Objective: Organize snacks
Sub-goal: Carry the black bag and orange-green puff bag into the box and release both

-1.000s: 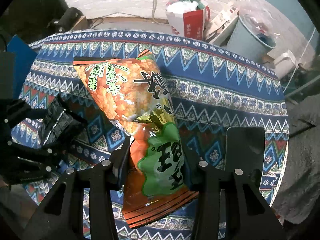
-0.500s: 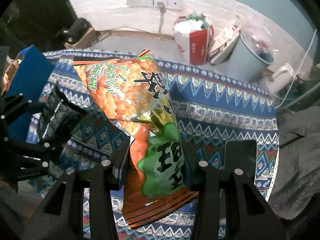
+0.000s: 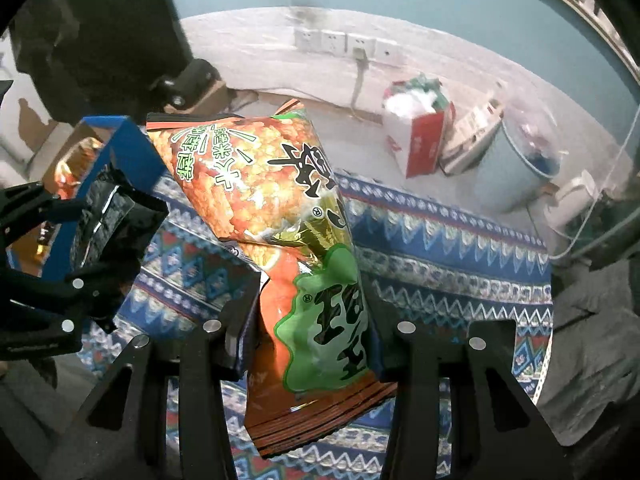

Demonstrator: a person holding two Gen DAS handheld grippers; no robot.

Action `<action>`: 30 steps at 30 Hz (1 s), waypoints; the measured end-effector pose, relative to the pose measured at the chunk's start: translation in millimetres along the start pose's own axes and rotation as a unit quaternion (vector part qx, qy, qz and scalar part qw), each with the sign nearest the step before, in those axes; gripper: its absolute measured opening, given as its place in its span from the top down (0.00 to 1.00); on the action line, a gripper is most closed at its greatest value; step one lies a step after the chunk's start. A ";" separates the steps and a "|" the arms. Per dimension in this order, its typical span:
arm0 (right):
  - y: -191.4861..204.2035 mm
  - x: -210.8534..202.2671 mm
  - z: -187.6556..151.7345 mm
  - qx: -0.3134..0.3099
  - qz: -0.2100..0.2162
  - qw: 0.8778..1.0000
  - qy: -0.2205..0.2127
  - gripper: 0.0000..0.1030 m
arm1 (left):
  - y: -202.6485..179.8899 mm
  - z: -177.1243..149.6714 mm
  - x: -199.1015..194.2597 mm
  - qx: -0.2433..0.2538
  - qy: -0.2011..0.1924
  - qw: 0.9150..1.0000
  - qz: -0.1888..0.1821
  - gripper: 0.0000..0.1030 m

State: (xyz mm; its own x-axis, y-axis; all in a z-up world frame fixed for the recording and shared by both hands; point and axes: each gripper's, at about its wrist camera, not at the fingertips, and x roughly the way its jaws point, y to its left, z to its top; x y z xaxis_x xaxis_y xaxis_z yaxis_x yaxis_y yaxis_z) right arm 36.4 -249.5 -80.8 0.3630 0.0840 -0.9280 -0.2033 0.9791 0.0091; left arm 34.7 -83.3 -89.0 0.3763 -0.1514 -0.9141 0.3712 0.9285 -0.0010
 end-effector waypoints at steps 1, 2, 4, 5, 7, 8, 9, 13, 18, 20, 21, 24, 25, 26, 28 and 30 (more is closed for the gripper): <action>3.2 -1.2 1.8 -0.002 0.002 1.000 -0.002 0.59 | 3.5 -1.3 -4.3 -0.002 -0.003 1.000 0.001 0.36; 6.5 -2.8 4.0 -0.003 0.004 1.000 -0.004 0.59 | 6.8 -2.4 -8.4 -0.003 -0.006 1.000 0.003 0.36; 15.2 -6.3 8.4 -0.007 0.010 1.000 -0.009 0.59 | 13.5 -5.1 -17.3 -0.007 -0.014 1.000 0.005 0.35; 20.3 -8.0 11.1 -0.009 0.013 1.000 -0.011 0.59 | 16.5 -6.2 -20.9 -0.009 -0.017 1.000 0.006 0.36; 29.1 -10.3 15.4 -0.014 0.020 1.000 -0.014 0.59 | 25.2 -9.6 -29.9 -0.014 -0.024 1.000 0.008 0.35; 34.0 -11.3 17.8 -0.016 0.022 1.000 -0.015 0.59 | 29.3 -11.2 -33.6 -0.017 -0.027 0.999 0.009 0.35; 40.8 -12.4 21.2 -0.020 0.026 0.999 -0.017 0.59 | 34.1 -13.2 -37.8 -0.020 -0.031 0.999 0.011 0.35; 63.8 -14.8 32.0 -0.034 0.035 0.999 -0.021 0.59 | 54.8 -23.2 -53.0 -0.034 -0.043 0.998 0.016 0.35; 96.3 -15.9 45.5 -0.052 0.044 0.997 -0.024 0.59 | 84.1 -34.8 -65.7 -0.055 -0.054 0.997 0.026 0.36; 108.6 -15.1 50.3 -0.058 0.048 0.997 -0.025 0.59 | 95.8 -39.0 -70.0 -0.063 -0.057 0.996 0.031 0.35; 115.2 -14.9 52.9 -0.061 0.050 0.997 -0.025 0.59 | 101.7 -41.1 -72.8 -0.066 -0.060 0.995 0.034 0.35; 134.1 -13.8 60.9 -0.069 0.056 0.996 -0.027 0.59 | 118.8 -49.7 -78.8 -0.075 -0.067 0.994 0.046 0.35; 140.4 -13.4 63.8 -0.071 0.058 0.995 -0.028 0.59 | 125.0 -52.7 -79.5 -0.079 -0.068 0.993 0.049 0.35; 147.6 -12.8 66.9 -0.073 0.060 0.995 -0.028 0.59 | 131.4 -55.5 -80.1 -0.084 -0.067 0.993 0.051 0.35; 159.1 -11.4 71.5 -0.076 0.065 0.995 -0.029 0.59 | 146.4 -62.0 -79.7 -0.097 -0.065 0.992 0.052 0.35; 170.9 -9.1 76.0 -0.079 0.069 0.994 -0.028 0.59 | 158.0 -68.3 -80.0 -0.108 -0.062 0.991 0.057 0.35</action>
State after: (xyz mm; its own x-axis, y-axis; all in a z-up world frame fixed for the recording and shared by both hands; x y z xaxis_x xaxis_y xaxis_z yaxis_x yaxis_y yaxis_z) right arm 67.4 -68.9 -42.5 0.3703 0.2306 -0.8998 -0.3943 0.9161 0.0725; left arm 5.3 98.7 -43.8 0.5114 -0.0685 -0.8566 0.1347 0.9909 0.0012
